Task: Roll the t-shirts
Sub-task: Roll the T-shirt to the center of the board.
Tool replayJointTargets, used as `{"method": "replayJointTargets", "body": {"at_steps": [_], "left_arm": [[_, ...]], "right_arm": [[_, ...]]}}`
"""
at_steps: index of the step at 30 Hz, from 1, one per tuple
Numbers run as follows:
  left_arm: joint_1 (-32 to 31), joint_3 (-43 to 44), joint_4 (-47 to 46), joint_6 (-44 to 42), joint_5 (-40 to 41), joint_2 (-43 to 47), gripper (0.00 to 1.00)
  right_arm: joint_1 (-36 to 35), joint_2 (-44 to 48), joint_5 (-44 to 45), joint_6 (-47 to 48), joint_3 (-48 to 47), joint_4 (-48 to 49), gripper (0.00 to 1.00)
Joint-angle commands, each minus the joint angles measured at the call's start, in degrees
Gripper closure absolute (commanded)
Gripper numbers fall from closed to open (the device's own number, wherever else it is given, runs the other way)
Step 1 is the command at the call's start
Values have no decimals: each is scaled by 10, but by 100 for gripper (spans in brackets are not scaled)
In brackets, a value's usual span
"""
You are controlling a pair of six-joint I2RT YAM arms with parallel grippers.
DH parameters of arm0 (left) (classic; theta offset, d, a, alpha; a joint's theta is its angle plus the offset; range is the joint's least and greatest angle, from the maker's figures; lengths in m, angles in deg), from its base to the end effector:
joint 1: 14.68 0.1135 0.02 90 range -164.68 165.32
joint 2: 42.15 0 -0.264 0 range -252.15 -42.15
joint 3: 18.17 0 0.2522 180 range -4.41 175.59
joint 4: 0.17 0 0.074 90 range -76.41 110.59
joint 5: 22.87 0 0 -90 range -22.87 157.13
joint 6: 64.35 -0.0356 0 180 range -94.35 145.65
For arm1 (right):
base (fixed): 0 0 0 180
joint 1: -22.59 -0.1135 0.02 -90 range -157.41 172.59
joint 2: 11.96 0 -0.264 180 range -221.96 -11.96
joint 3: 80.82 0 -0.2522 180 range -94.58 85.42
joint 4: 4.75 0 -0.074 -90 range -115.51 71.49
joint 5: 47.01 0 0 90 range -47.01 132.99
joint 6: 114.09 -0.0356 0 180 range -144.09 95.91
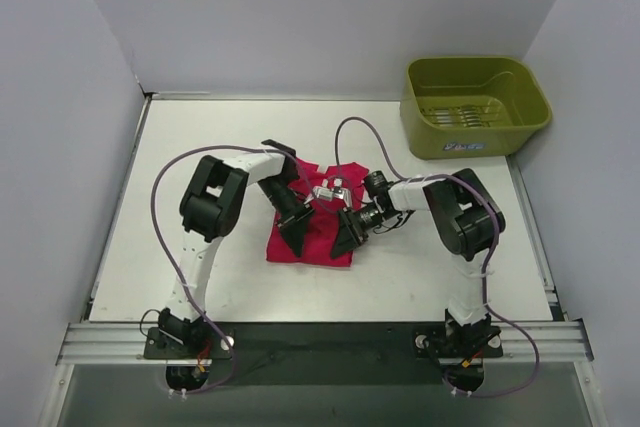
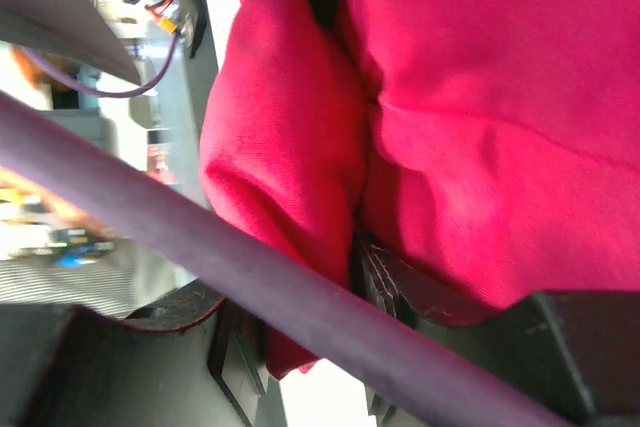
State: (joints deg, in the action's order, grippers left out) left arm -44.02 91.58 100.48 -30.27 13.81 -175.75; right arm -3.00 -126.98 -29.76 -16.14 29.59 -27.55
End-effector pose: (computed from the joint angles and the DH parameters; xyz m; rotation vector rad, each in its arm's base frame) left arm 0.3162 -0.2105 0.1242 -1.3722 -2.0522 1.3660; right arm 0.2920 0.1775 0.0945 -1.0146 2.1925 1.8116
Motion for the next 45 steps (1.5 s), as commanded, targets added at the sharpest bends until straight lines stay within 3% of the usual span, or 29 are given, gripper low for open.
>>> {"method": "replayJointTargets", "body": {"at_steps": [1, 4, 5, 6, 7, 8, 10, 12, 15, 18, 24, 30, 34, 40, 45], "left_arm": [[45, 34, 35, -24, 51, 133, 3], [71, 18, -18, 41, 58, 214, 3], [72, 0, -95, 116, 72, 240, 3], [72, -18, -126, 136, 106, 292, 3], [71, -89, -230, 193, 128, 326, 3], [69, -135, -297, 221, 203, 365, 3], [41, -286, -458, 244, 281, 487, 3], [-1, -390, -555, 244, 421, 605, 3], [-58, -553, -693, 220, 526, 733, 3], [-70, -623, -749, 214, 528, 789, 3], [-72, -626, -748, 204, 498, 781, 3], [-94, -747, -898, 35, 396, 860, 3], [-157, -812, -991, -56, 379, 870, 3], [-243, -873, -1172, -115, 458, 777, 3], [-288, -884, -1354, -155, 547, 614, 3]], "right_arm": [[0, -26, 88, -36, -1, -12, 94], [-1, -40, 97, -53, -6, -12, 94], [-3, -43, 103, -57, -6, -12, 94], [-2, -44, 110, -58, -7, -12, 95], [-3, -44, 111, -58, -6, -7, 95], [-3, -44, 112, -61, -5, -6, 96], [-3, -43, 111, -64, -2, -7, 96], [-2, -40, 110, -72, 2, -8, 96], [1, -30, 111, -79, 15, 2, 97], [3, -28, 119, -97, 22, 5, 97], [9, -20, 116, -124, 43, 21, 98], [34, -44, 112, -174, 41, 13, 99], [61, -64, 98, -196, 35, 12, 99], [78, -101, 67, -227, 20, -2, 99], [81, -102, 61, -203, 12, -32, 99]]}}
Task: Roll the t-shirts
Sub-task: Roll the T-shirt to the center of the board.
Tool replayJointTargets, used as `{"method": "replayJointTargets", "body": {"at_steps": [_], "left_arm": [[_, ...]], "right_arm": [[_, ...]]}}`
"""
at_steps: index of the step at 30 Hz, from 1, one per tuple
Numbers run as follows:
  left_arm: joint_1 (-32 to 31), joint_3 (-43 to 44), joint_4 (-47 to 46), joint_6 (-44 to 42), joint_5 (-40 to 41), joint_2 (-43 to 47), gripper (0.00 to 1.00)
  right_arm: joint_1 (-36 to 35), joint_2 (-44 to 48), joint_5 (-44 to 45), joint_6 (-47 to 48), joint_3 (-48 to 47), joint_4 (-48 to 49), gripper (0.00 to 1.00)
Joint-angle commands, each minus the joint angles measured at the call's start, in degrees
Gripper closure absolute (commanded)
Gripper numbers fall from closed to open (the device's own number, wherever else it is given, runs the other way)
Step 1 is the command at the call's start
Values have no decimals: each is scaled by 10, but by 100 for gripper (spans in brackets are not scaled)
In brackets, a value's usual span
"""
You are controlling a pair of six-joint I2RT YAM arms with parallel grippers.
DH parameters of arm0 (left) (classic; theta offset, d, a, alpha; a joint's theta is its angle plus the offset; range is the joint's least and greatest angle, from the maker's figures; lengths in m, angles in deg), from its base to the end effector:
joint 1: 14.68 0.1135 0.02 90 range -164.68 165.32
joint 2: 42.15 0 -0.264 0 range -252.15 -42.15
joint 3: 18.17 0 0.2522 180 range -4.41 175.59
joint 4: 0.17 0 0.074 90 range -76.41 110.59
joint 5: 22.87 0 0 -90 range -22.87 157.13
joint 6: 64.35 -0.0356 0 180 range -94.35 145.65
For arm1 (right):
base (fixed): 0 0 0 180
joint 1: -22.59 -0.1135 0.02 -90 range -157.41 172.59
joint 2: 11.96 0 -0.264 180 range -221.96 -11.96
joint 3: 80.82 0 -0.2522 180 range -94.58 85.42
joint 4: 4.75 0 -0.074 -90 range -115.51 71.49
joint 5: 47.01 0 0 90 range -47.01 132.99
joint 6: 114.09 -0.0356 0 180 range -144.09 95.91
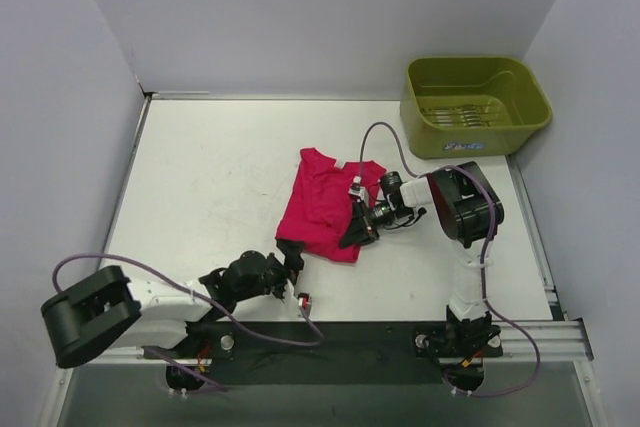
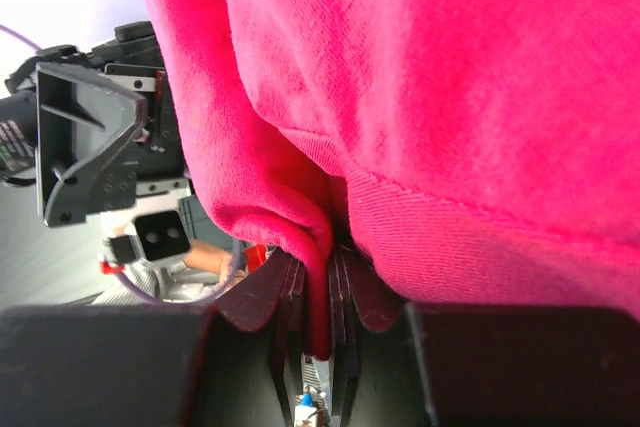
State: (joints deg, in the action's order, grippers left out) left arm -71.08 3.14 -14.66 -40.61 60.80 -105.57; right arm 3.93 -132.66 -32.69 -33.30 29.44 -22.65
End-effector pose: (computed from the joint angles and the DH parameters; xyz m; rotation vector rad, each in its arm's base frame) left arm 0.0996 -0.1570 0.1298 1.8303 0.9226 -0.0063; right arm 0.3144 0.1426 0.0674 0.5516 -2.3944 -1.9427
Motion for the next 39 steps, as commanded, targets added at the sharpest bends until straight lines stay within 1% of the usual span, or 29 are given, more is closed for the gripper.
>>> {"method": "replayJointTargets", "body": {"at_steps": [1, 2, 3, 5, 6, 8, 11, 13, 14, 16, 18, 19, 22, 23, 25, 26, 27, 29, 30, 31, 33, 34, 36, 37, 39], "left_arm": [[-17, 2, -230, -55, 97, -113, 3], [-18, 5, -253, -60, 107, -156, 3], [-17, 9, -293, -74, 118, -176, 3], [-15, 13, -330, -84, 146, -228, 3], [-13, 17, -351, -95, 151, -242, 3], [-8, 17, -364, -106, 159, -265, 3], [3, 14, -358, -111, 160, -268, 5], [10, 17, -328, -105, 155, -264, 9], [13, 19, -319, -103, 143, -263, 14], [19, 29, -292, -102, 132, -266, 18], [22, 46, -257, -99, 128, -282, 26], [27, 55, -254, -99, 125, -291, 28], [38, 63, -279, -113, 107, -334, 28], [44, 68, -305, -126, 105, -364, 27], [56, 80, -325, -143, 100, -406, 28], [61, 86, -322, -147, 95, -415, 29], [67, 91, -314, -149, 85, -421, 32], [84, 108, -259, -149, 70, -416, 38], [89, 113, -233, -148, 49, -400, 47], [94, 119, -177, -142, 41, -389, 50], [106, 133, -120, -140, 17, -357, 56], [110, 135, -77, -141, -4, -349, 58], [111, 150, -28, -146, -18, -329, 63], [111, 158, 28, -145, -25, -323, 66], [111, 192, 96, -136, -36, -296, 69]], "right_arm": [[13, -48, 88, -31, 12, -84, 99], [13, -49, 87, -28, 10, -92, 99], [13, -51, 87, -24, 7, -98, 99], [13, -53, 87, -10, 2, -116, 99], [13, -54, 87, -9, -3, -119, 99], [14, -60, 81, -1, -7, -133, 99], [20, -66, 77, 0, -11, -140, 100], [21, -67, 74, 2, -15, -144, 100], [22, -70, 75, 2, -16, -148, 100], [21, -71, 74, 4, -18, -149, 100], [20, -72, 74, 7, -18, -151, 100], [18, -73, 73, 8, -19, -153, 100], [17, -74, 74, 9, -20, -155, 100], [17, -74, 75, 10, -21, -157, 100], [15, -76, 77, 10, -24, -162, 100], [14, -77, 77, 11, -25, -164, 100], [14, -79, 80, 13, -27, -167, 99], [14, -75, 84, 13, -26, -167, 99], [15, -75, 83, 13, -27, -167, 99], [15, -74, 85, 14, -26, -167, 98], [16, -67, 90, 15, -25, -165, 88], [17, -65, 97, 14, -25, -163, 83], [19, -47, 98, 17, -24, -156, 77], [20, -20, 111, 24, -24, -149, 68], [27, 23, 122, 20, -9, -112, 62]]}}
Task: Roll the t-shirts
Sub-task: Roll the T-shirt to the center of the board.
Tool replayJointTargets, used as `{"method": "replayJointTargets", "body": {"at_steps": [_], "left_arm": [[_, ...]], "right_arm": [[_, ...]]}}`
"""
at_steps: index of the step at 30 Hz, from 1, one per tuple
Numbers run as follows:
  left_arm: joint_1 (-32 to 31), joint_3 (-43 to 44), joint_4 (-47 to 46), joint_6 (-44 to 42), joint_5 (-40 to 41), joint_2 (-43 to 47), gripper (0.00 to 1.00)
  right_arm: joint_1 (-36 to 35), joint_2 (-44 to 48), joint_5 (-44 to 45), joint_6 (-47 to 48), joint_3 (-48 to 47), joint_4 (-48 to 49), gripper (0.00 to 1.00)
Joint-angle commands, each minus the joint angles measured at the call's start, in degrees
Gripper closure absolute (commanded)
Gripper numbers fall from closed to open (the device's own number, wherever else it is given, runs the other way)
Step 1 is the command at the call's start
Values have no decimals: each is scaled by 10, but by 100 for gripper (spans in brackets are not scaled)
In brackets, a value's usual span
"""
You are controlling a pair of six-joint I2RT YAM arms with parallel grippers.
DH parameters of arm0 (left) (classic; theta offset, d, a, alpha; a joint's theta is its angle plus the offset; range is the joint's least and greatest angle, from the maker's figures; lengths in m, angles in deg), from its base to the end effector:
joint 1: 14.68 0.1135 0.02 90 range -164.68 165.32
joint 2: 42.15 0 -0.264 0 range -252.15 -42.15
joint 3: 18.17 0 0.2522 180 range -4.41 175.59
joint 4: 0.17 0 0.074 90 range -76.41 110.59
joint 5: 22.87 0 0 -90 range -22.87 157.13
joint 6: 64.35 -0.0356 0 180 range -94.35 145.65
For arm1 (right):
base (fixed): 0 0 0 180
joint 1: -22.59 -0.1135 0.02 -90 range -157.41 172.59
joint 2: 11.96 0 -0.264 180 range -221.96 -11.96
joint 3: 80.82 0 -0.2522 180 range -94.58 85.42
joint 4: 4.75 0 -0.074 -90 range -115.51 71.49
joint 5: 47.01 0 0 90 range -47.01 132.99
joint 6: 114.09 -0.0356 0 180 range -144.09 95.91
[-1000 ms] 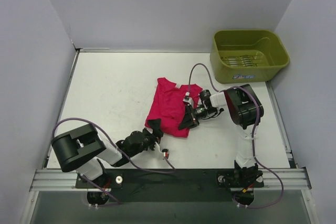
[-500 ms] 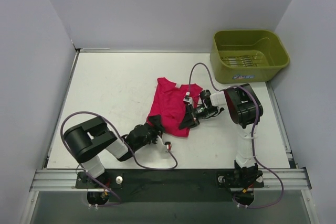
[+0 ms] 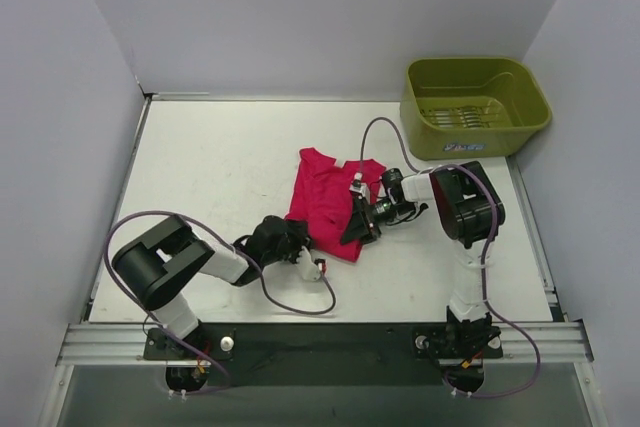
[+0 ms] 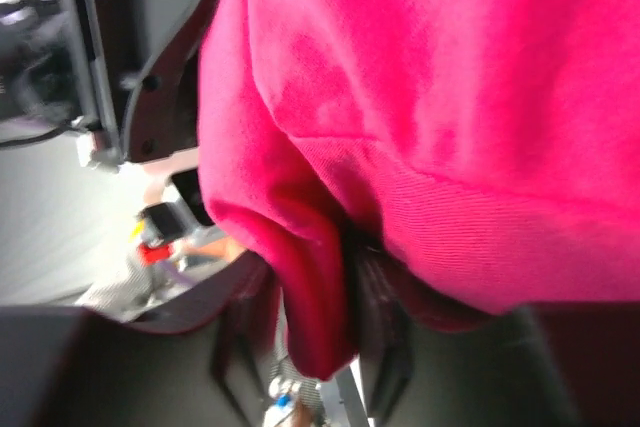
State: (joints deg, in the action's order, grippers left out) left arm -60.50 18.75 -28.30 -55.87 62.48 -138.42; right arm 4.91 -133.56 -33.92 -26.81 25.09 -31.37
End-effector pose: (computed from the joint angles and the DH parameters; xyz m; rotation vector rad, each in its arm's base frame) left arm 0.1868 -0.1964 0.1022 1.9272 0.8995 0.2849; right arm 0.3240 0.1397 0.0734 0.5836 -2.3767 -1.9613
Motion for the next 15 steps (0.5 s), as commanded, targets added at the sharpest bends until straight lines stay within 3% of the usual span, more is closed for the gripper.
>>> {"method": "replayJointTargets", "body": {"at_steps": [1, 4, 7, 11, 12, 14, 15], "left_arm": [[6, 51, 303, 27, -67, 44, 72], [7, 105, 462, 42, -89, 88, 76], [-4, 145, 550, 85, -82, 122, 77], [-9, 207, 658, 142, -111, 147, 79], [-8, 221, 721, 144, -124, 146, 79], [-8, 260, 774, 140, -155, 142, 79], [-6, 269, 805, 140, -185, 140, 79]], "right_arm": [[19, 79, 146, -45, 39, -14, 58], [26, 167, 169, -20, 51, 14, 48], [35, 251, 219, 2, 56, 26, 40], [28, 395, 353, 115, 101, 63, 32], [19, 437, 380, 148, 122, 79, 28], [-24, 572, 413, 221, 225, 141, 14], [-44, 618, 451, 272, 265, 154, 2]]}}
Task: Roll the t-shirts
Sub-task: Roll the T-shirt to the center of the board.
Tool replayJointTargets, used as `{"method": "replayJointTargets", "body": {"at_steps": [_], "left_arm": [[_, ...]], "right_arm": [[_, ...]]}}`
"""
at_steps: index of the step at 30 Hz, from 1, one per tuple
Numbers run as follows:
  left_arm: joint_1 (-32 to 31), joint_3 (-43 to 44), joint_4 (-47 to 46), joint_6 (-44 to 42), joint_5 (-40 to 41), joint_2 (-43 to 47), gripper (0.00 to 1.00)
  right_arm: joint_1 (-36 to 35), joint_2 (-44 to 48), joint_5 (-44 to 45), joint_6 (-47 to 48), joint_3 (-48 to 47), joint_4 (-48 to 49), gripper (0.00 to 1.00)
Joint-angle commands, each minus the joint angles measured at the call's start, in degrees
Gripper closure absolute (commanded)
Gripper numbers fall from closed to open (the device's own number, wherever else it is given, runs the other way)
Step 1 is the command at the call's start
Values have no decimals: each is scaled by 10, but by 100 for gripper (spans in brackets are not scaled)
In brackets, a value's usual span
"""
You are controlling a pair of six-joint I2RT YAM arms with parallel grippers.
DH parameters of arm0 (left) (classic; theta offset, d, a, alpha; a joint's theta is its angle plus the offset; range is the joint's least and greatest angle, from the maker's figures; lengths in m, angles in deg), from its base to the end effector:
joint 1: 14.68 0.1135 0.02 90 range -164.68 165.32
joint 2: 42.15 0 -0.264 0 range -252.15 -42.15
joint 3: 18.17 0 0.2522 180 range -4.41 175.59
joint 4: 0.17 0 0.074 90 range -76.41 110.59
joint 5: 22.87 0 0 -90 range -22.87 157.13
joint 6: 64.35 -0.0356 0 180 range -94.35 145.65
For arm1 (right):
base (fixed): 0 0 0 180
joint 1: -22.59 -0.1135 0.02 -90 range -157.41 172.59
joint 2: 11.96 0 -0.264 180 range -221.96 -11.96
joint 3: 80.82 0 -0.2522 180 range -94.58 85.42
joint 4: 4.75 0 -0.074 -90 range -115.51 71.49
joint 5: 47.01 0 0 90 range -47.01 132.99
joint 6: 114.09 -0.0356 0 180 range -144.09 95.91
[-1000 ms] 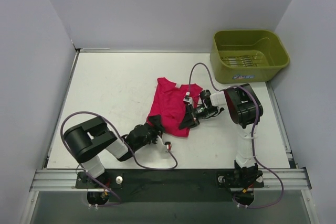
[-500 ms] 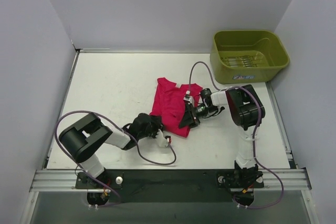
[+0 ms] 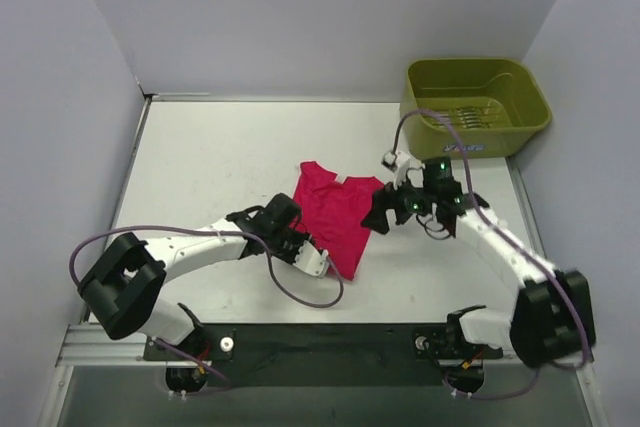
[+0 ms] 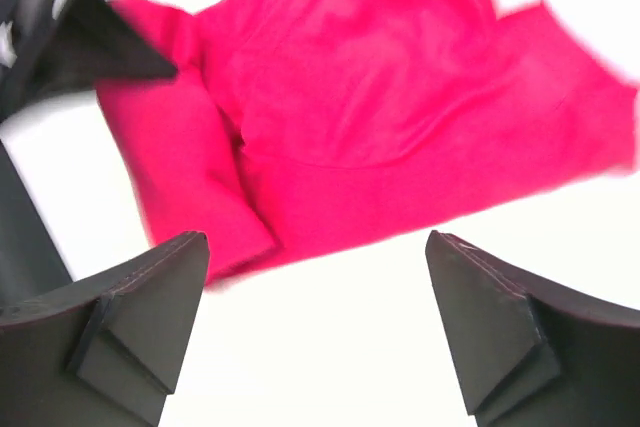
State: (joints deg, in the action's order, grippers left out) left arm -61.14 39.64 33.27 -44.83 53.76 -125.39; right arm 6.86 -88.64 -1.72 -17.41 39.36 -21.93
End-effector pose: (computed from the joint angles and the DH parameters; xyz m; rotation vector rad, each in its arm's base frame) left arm 0.1820 -0.2035 0.1744 2.2259 1.2676 -0.1451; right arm 0.2654 0.1008 0.2417 -0.8419 1.9336 0.9310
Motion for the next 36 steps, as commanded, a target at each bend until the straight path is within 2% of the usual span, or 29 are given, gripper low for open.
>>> {"method": "replayJointTargets", "body": {"at_steps": [1, 3, 4, 6, 7, 10, 11, 14, 19, 31, 35, 36], "left_arm": [[7, 77, 203, 28, -109, 6, 79], [10, 103, 267, -1, -142, -24, 78], [18, 128, 284, -5, -156, -37, 78], [25, 155, 338, -18, -190, -83, 77], [29, 172, 356, -19, -201, -99, 77], [37, 227, 414, -25, -238, -156, 77], [42, 244, 421, -21, -248, -176, 77], [51, 262, 427, -5, -269, -205, 77], [57, 258, 418, -9, -283, -213, 76], [58, 257, 440, -41, -291, -206, 71], [58, 267, 460, -56, -302, -209, 69], [58, 269, 469, -65, -306, -211, 67]], "right_arm": [[-101, 252, 139, 199, 176, 64, 0], [-135, 326, 141, 248, 220, 46, 0], [-177, 390, 138, 265, 247, 37, 0], [-225, 461, 136, 301, 269, -14, 0], [-269, 478, 146, 309, 279, -17, 0], [-331, 497, 187, 329, 324, 37, 0], [-364, 491, 194, 331, 337, 64, 0], [-398, 435, 199, 303, 340, 127, 0], [-403, 312, 204, 257, 346, 225, 0], [-414, 176, 251, 178, 325, 339, 1], [-410, 160, 246, 156, 321, 351, 8], [-406, 154, 248, 148, 318, 351, 14]]}}
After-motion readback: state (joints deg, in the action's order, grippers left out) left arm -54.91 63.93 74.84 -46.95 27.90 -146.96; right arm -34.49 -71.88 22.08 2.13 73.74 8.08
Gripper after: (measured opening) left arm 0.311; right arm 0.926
